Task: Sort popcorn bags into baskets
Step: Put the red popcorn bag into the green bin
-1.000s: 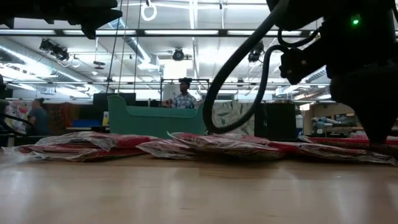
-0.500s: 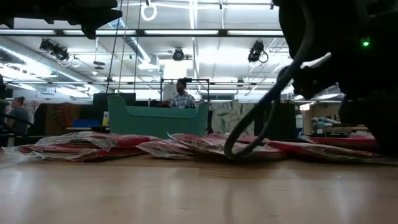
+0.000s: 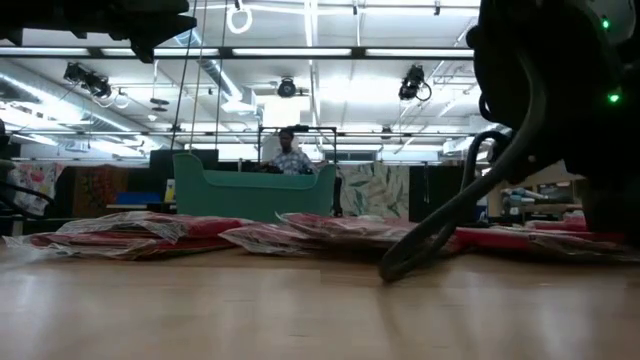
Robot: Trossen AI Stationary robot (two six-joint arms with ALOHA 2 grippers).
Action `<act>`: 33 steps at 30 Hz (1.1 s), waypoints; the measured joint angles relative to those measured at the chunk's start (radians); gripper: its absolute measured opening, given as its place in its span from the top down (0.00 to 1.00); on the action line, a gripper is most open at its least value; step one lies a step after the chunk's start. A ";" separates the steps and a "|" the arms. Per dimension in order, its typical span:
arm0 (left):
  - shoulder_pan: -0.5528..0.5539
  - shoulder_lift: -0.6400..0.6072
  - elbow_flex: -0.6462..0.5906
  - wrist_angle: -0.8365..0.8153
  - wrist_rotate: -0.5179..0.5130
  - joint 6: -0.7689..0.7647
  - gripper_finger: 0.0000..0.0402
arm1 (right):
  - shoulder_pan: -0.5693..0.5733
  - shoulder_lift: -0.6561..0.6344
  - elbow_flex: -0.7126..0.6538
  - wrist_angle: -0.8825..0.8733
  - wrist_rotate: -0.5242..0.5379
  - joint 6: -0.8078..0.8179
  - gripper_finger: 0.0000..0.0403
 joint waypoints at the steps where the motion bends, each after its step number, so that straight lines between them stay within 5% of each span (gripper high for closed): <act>1: 0.000 0.000 0.000 0.000 0.000 0.000 0.59 | 0.000 0.000 -0.001 -0.005 0.002 -0.005 0.78; 8: 0.000 0.000 0.000 0.000 0.001 -0.019 0.59 | 0.000 0.002 0.045 -0.098 0.023 -0.063 0.96; 20: -0.001 -0.014 0.010 -0.027 0.144 -0.053 0.59 | -0.027 0.003 0.364 -0.218 0.369 -0.304 0.94; 27: 0.000 -0.079 0.029 -0.112 0.144 -0.073 0.59 | -0.104 0.003 0.469 -0.127 0.536 -0.596 0.94; 33: 0.000 -0.103 0.029 -0.179 0.144 -0.131 0.59 | -0.196 0.003 0.486 0.103 0.567 -0.852 0.94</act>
